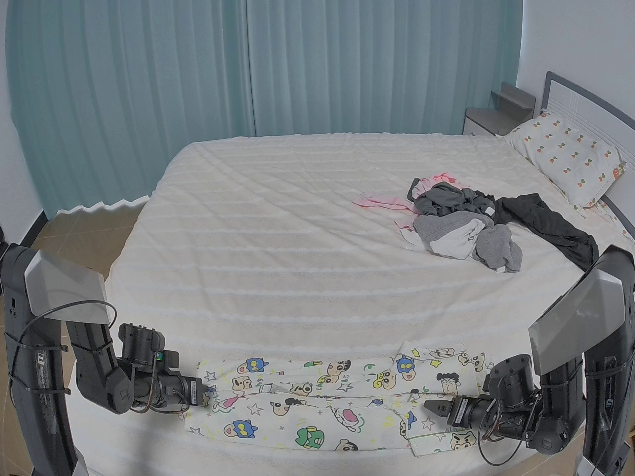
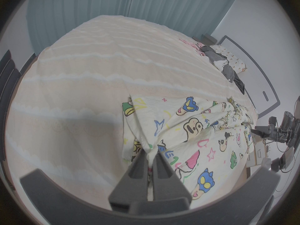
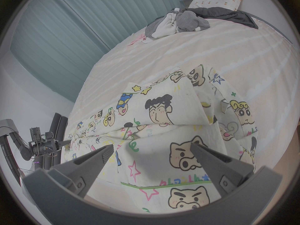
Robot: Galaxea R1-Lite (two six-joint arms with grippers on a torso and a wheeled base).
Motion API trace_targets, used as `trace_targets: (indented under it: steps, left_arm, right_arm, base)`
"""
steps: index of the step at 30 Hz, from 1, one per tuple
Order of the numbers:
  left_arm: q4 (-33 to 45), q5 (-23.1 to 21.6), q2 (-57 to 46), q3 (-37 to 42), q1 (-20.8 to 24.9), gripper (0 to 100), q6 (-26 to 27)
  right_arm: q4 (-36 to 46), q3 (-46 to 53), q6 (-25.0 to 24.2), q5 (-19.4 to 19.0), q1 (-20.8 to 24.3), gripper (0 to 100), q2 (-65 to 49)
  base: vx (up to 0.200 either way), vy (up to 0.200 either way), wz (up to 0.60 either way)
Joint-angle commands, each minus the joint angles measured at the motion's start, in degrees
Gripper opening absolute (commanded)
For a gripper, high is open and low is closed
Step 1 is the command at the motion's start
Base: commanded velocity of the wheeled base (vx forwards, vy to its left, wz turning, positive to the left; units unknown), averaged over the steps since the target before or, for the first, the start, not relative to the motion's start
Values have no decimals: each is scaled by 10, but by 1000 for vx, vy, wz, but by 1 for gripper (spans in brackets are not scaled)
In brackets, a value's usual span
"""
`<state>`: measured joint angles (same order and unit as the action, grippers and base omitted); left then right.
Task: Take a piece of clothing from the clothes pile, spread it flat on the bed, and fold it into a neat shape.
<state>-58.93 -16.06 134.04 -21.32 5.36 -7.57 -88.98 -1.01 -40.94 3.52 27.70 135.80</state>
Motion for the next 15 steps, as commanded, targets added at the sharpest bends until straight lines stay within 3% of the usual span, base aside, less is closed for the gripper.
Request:
trace_targets:
  steps: [1, 10, 15]
  left_arm:
    - [0, 0, -11, 10, -1, 0, 0]
    - [8, 3, -50, 6, -11, 0, 4]
    - [48, 5, -62, 6, -50, 0, 70]
  right_arm:
    - [-7, 7, -1, 0, -1, 100, -1]
    - [-8, 5, -3, -1, -5, 100, -7]
    - [-8, 5, -20, -18, -11, 100, -35]
  base:
    - [0, 0, 0]
    - [0, 0, 0]
    - [0, 0, 0]
